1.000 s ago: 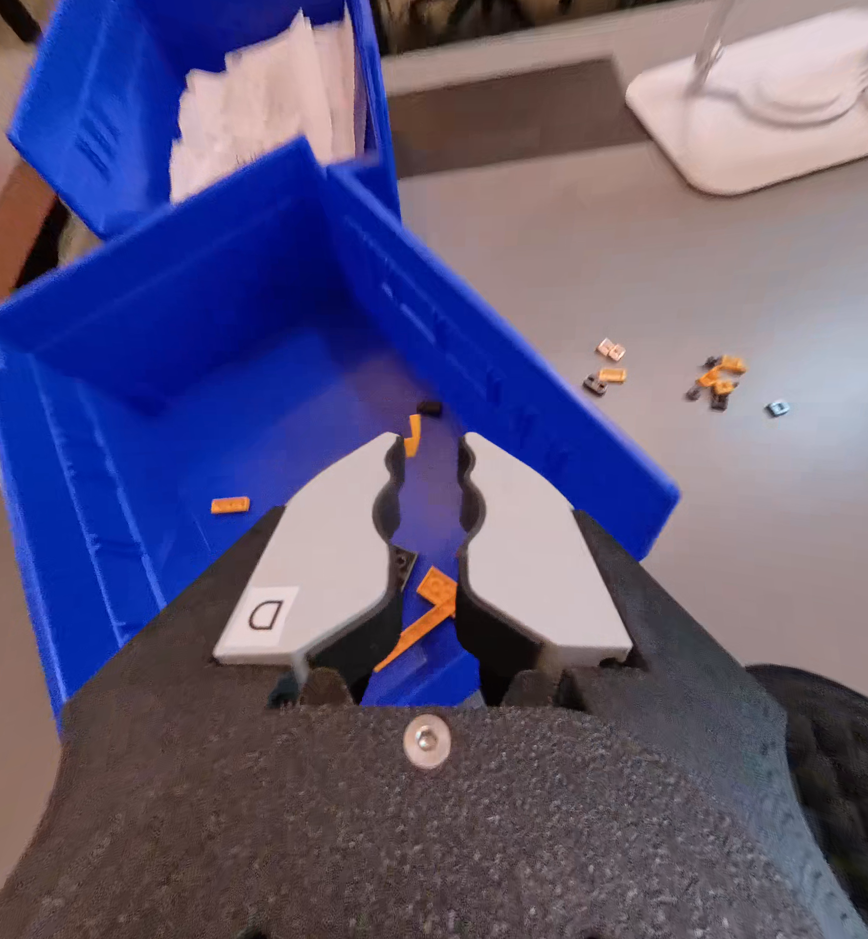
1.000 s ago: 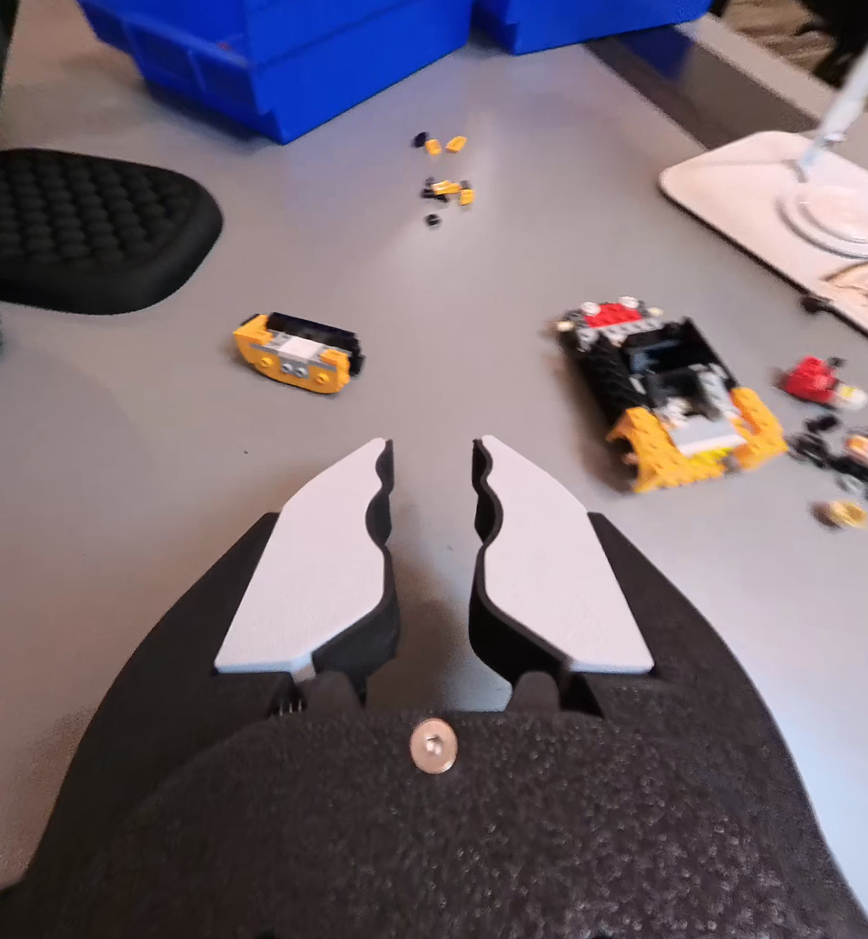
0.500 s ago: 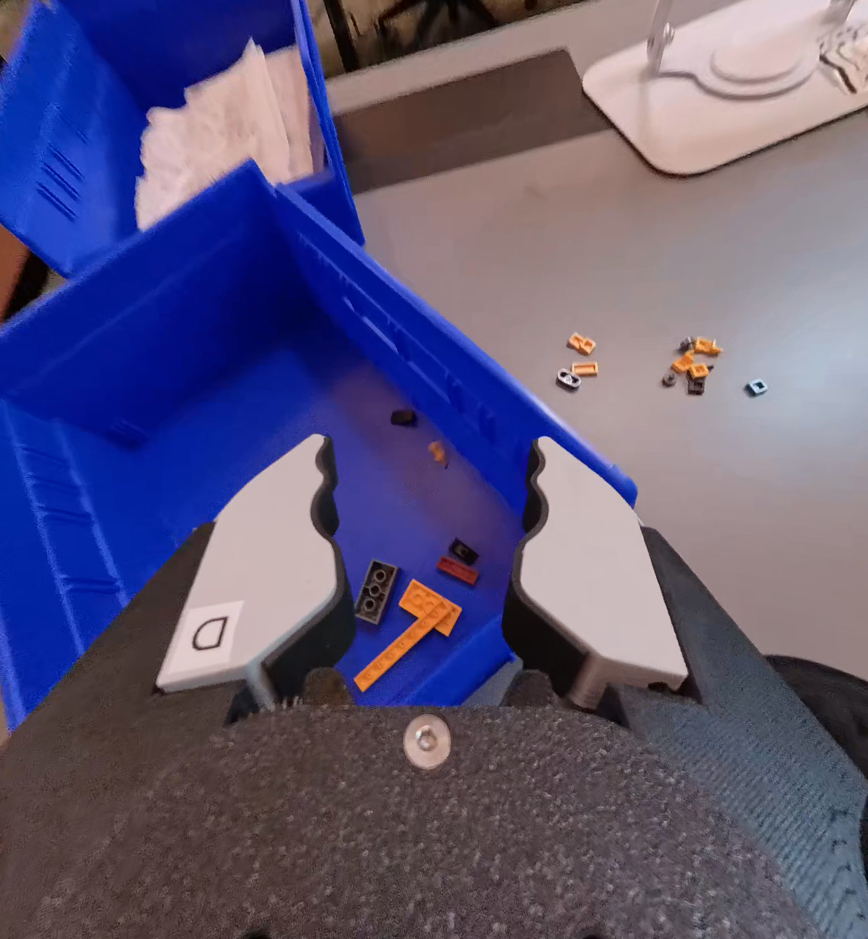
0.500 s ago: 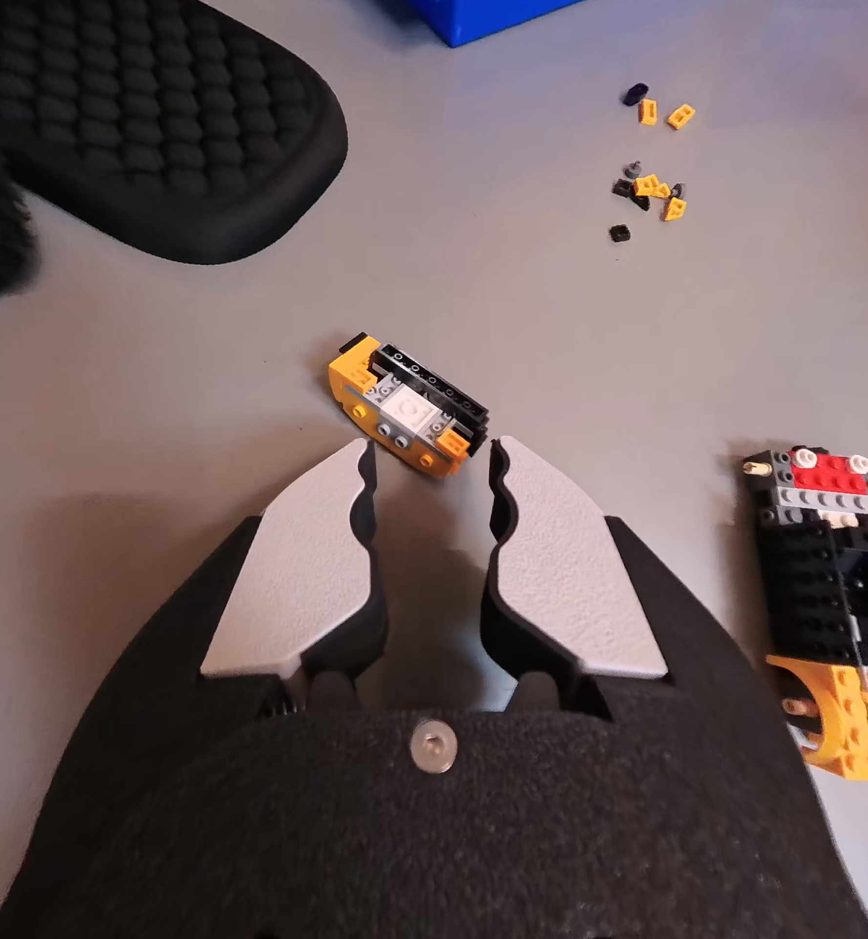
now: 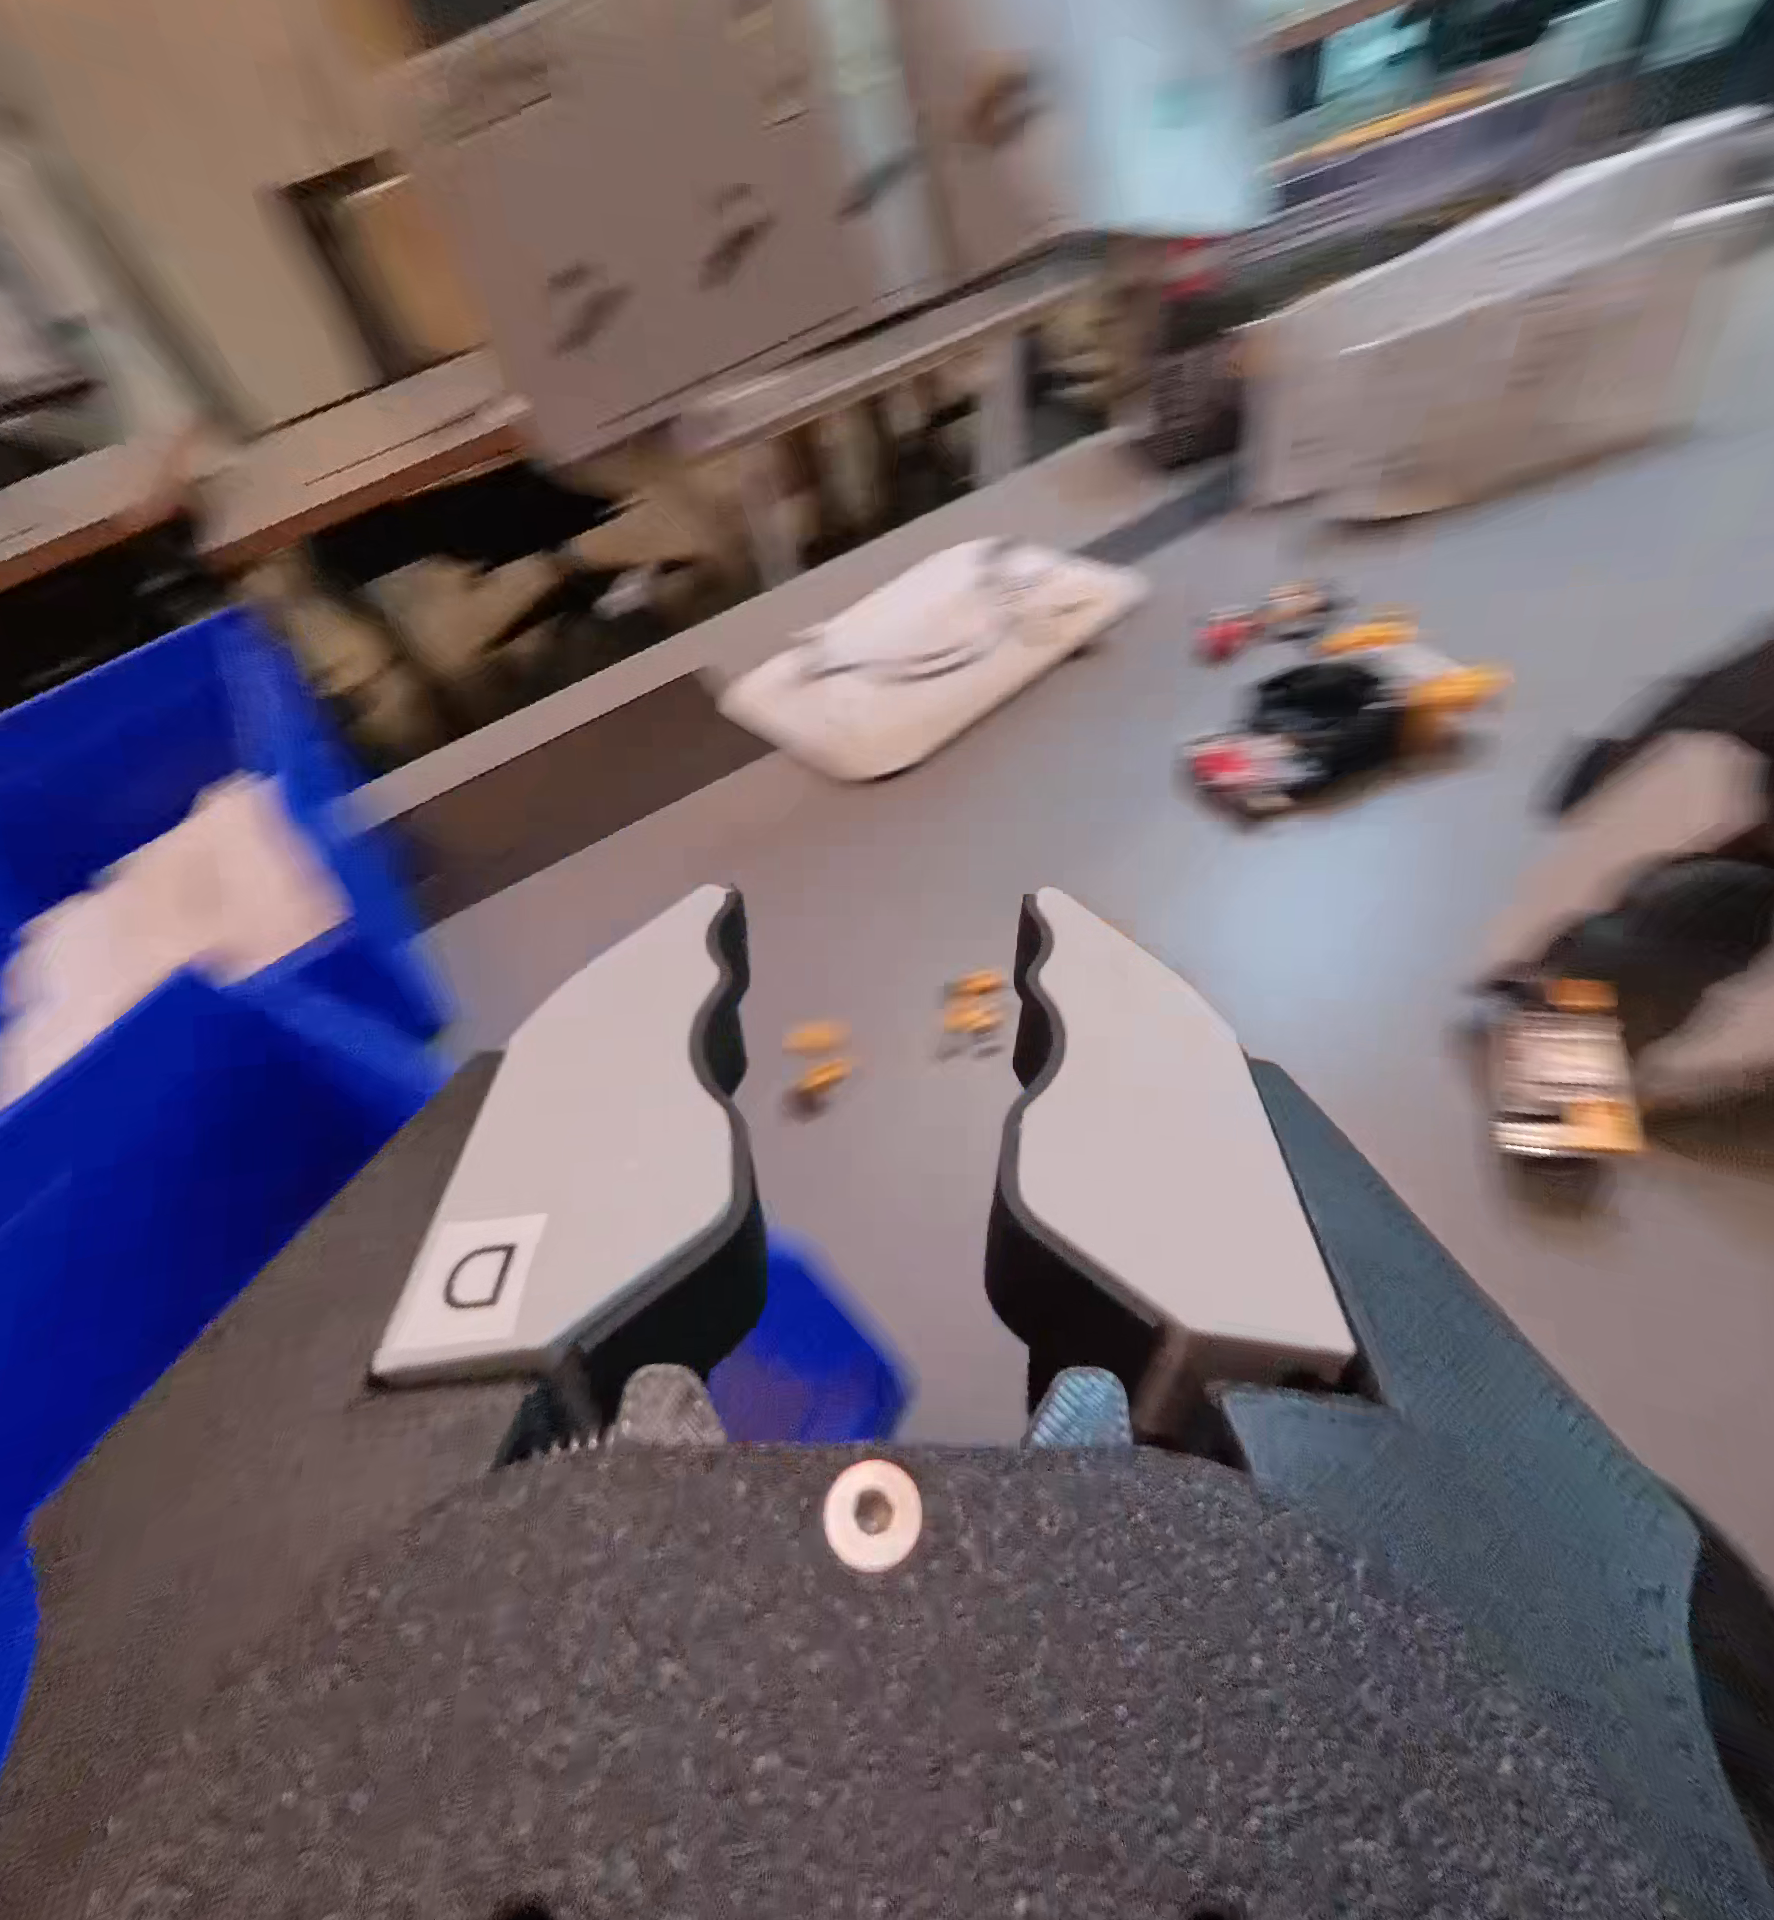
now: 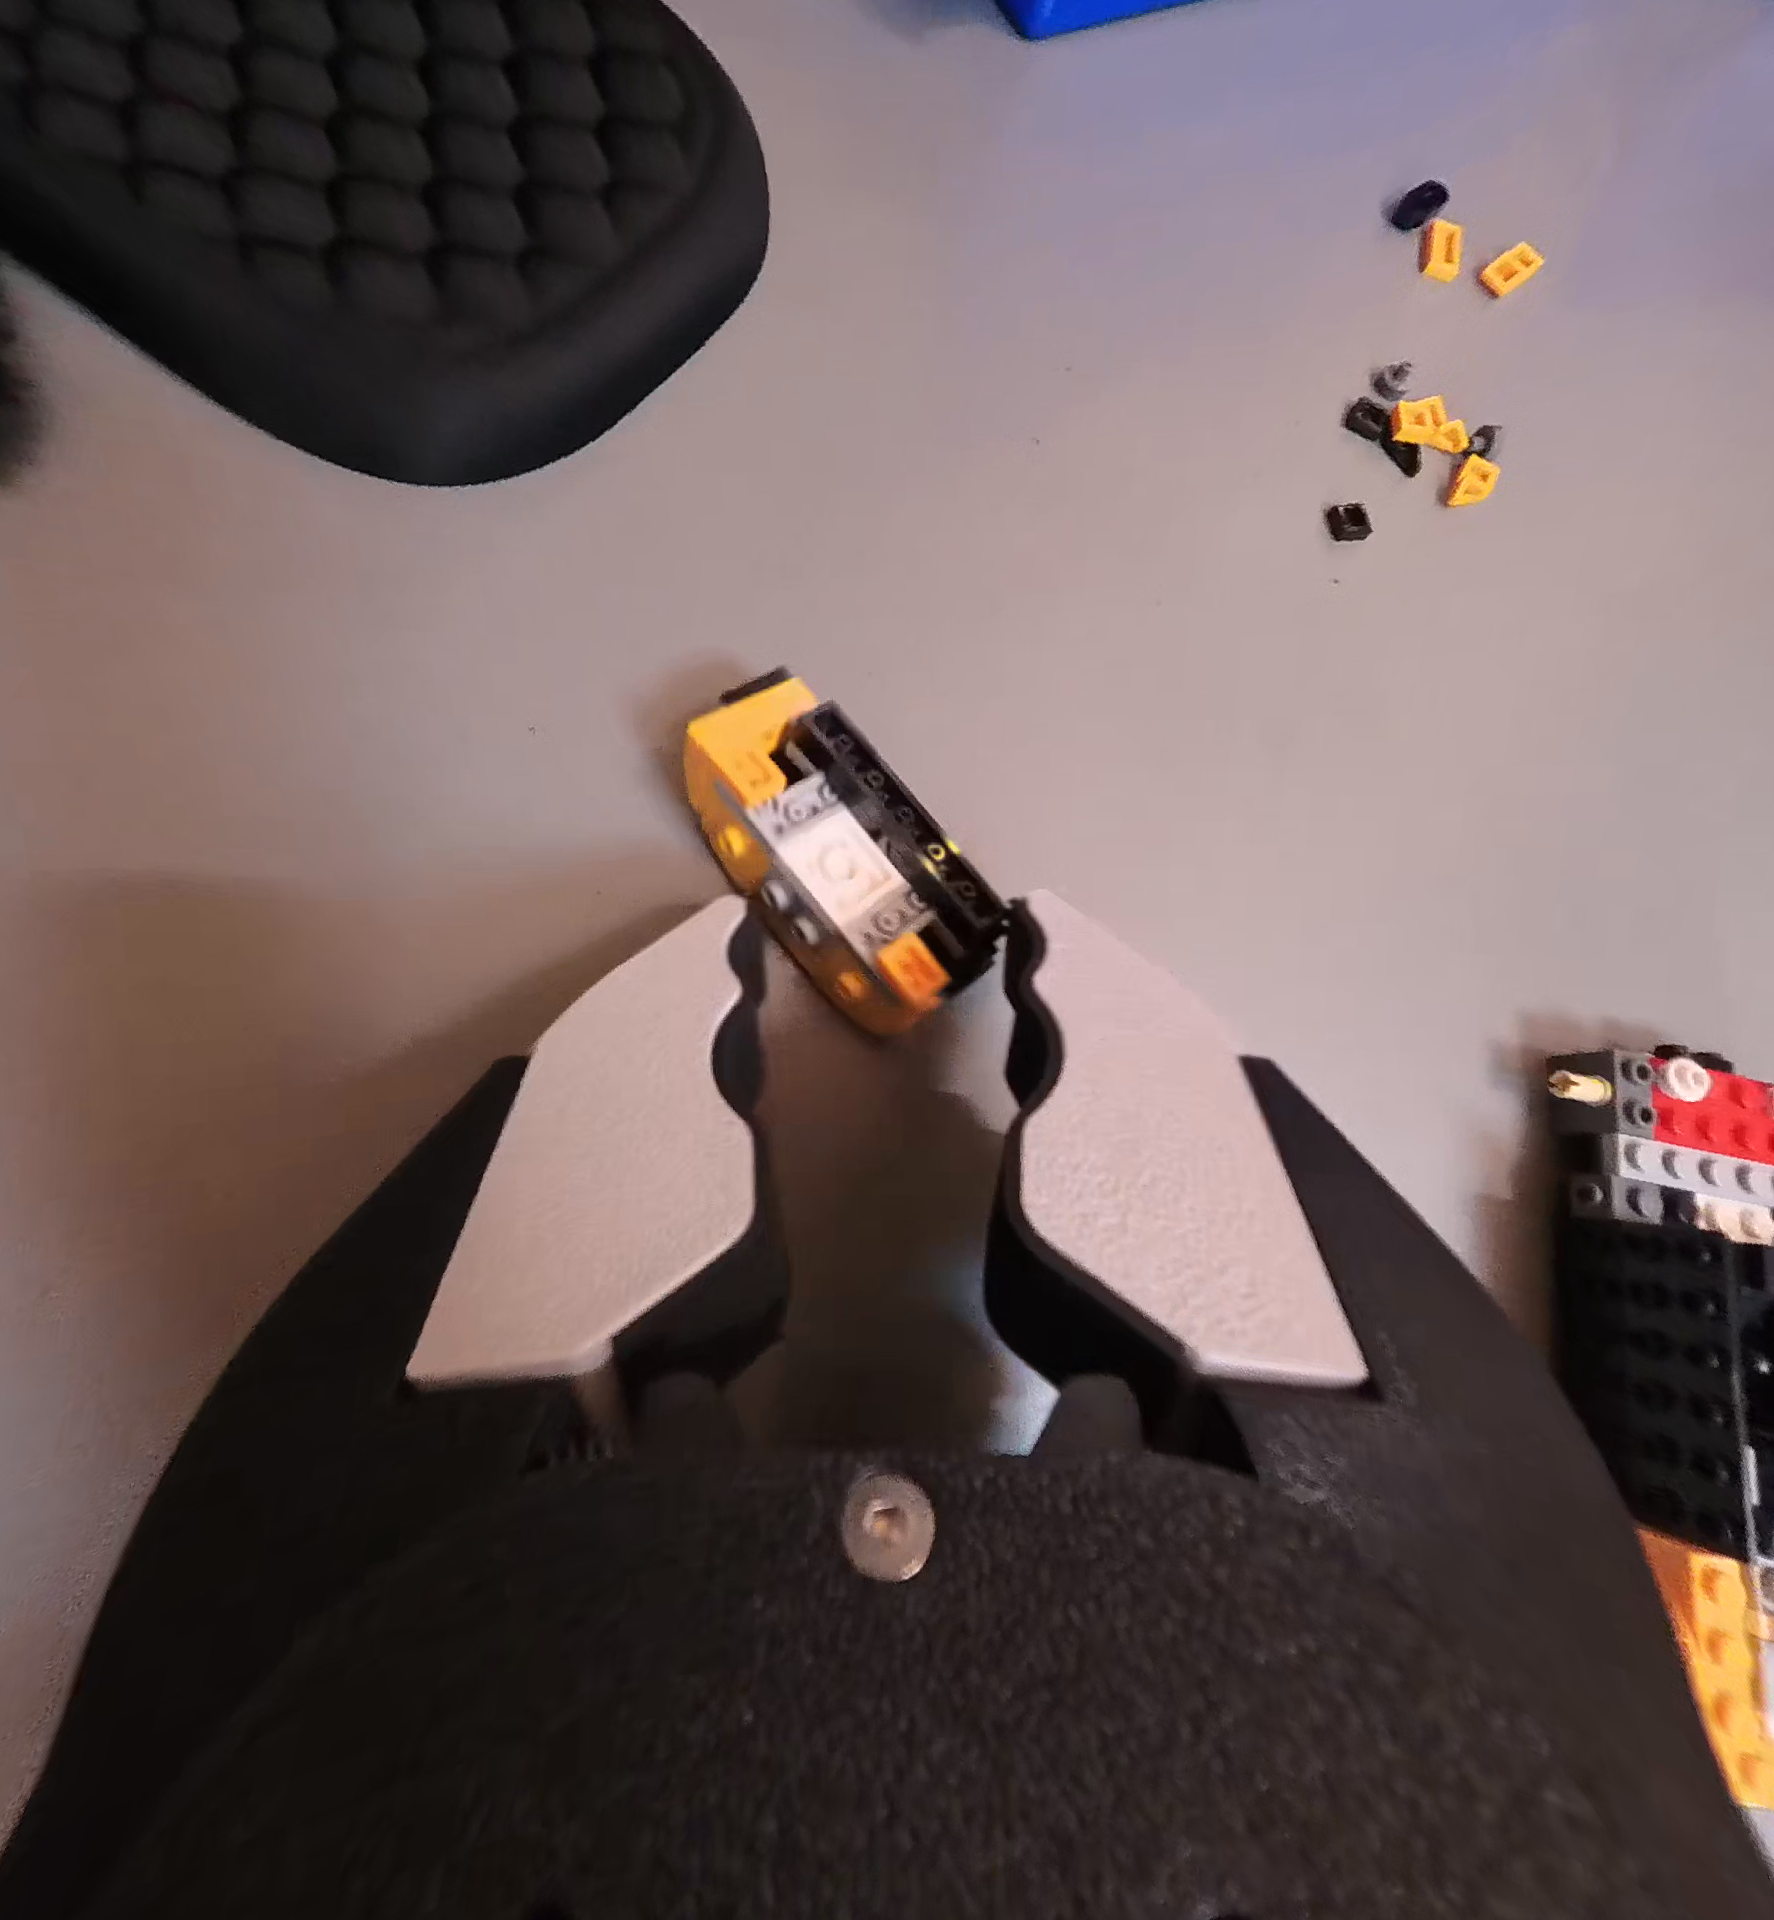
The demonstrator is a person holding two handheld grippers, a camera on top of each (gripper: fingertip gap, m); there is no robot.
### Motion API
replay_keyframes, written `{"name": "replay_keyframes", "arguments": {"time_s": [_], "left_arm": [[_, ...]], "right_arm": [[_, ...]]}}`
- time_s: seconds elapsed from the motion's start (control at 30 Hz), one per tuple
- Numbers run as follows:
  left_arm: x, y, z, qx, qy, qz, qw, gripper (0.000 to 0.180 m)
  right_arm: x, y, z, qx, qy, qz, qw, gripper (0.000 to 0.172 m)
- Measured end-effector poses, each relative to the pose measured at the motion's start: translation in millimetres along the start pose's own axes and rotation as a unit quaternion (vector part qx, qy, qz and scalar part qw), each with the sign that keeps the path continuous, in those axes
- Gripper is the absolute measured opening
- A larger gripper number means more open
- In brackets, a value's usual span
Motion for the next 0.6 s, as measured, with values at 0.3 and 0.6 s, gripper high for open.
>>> {"name": "replay_keyframes", "arguments": {"time_s": [0.3,0.6], "left_arm": [[48.4,19.4,-153.5,0.128,0.379,-0.001,0.916,0.061],[75.7,-58.7,-158.4,-0.197,0.381,-0.171,0.887,0.05]], "right_arm": [[-48.6,-20.5,-14.4,0.263,-0.18,-0.148,0.936,0.037],[-105.8,-66.2,-57.1,0.394,-0.161,-0.438,0.792,0.037]]}}
Point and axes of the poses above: each gripper's, where its closed fingertips meet, x out along the fingers, y out of its underside, z = x × y across the jaws, the point moved 2 cm from there along -x, back along the fingers, and after that the axes turned 7 degrees about y, right-handed, at the moved point
